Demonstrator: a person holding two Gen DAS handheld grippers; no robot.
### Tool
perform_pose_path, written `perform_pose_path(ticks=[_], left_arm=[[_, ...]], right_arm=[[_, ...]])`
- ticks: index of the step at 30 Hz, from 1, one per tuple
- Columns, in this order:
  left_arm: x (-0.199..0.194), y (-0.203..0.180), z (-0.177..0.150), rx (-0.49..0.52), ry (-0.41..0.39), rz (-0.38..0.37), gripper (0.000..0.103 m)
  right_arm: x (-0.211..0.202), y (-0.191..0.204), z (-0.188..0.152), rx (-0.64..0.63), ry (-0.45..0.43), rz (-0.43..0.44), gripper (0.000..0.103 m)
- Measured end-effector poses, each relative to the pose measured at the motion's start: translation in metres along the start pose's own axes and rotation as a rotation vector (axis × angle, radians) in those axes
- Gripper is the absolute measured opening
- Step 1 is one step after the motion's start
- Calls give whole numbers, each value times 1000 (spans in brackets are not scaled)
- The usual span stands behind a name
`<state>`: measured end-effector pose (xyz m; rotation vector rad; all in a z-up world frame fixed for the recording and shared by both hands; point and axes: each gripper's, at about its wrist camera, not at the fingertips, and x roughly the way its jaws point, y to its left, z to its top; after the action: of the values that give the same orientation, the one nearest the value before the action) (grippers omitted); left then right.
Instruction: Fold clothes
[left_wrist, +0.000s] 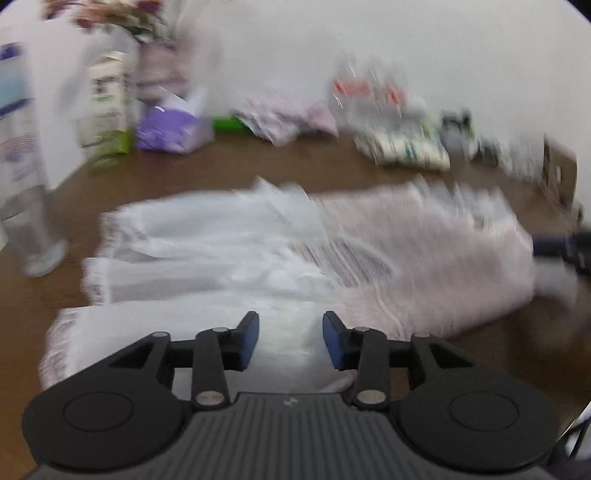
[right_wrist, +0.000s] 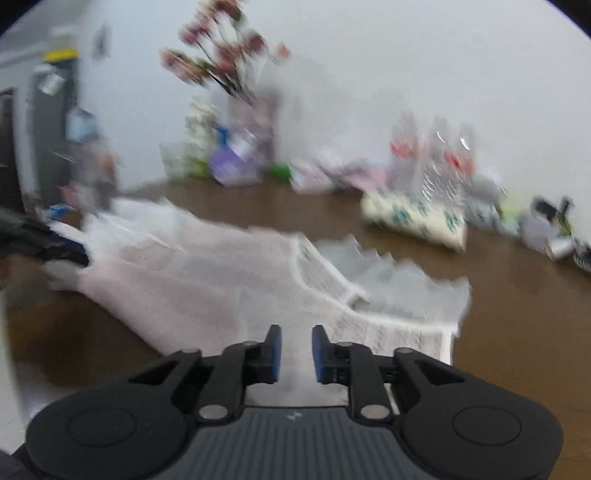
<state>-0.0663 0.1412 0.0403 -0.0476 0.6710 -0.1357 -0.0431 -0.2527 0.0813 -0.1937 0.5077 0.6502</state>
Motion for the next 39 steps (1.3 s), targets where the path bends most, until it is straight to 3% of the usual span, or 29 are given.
perform_pose_path(ticks=[2,4,5,6,8,9,14,18,20,23,24,26,27,28,31,33,36,38,39], left_arm=[[-7,0,4,-27,-18,23,43],[2,-13,7,14,-12,54,43],[9,-20,7,46,-9,73,43],[13,-23,3,54,1,90,42],[23,-25,-4,68,31,120,40],[25,-25,-9,70,29,127,38],[13,-23,-15,42,44,91,36],[-3,-37,-26,94,61,63,36],[-14,-37,-27,104,89,25,35],[-44,-37,-15,74,-24,-58,35],[-55,-37,-11,64,-62,-86,34],[-46,-60,-9,123,-58,-121,32],[-41,-71,-7,152,-55,-139,26],[-31,-80,-11,186,-30,-126,18],[-6,-99,-24,257,28,-86,17],[-2,-89,-35,218,15,-95,18],[-2,-77,-37,138,-2,-114,21],[-11,-75,-22,120,33,-127,26],[-22,-72,-9,147,14,-141,30]], right_arm=[[-4,11,-2,-63,-24,101,54],[10,25,-8,-157,6,112,52],[17,32,-11,-204,22,117,48],[24,37,-14,-243,38,122,36],[38,31,-12,-205,74,121,19],[38,29,-12,-175,89,133,0],[22,18,-15,-101,172,210,0],[-6,22,-27,-87,221,265,0],[-20,26,-32,-86,233,252,2],[-41,31,-23,-79,157,235,16],[-42,31,-17,-48,111,252,16],[-31,31,-4,42,53,243,15],[-17,33,3,94,44,214,7],[-3,36,4,114,56,199,5],[32,39,1,128,107,103,5],[40,33,-1,147,110,41,4],[42,26,4,139,130,40,2],[43,23,10,122,153,43,4],[33,19,21,118,123,50,8]])
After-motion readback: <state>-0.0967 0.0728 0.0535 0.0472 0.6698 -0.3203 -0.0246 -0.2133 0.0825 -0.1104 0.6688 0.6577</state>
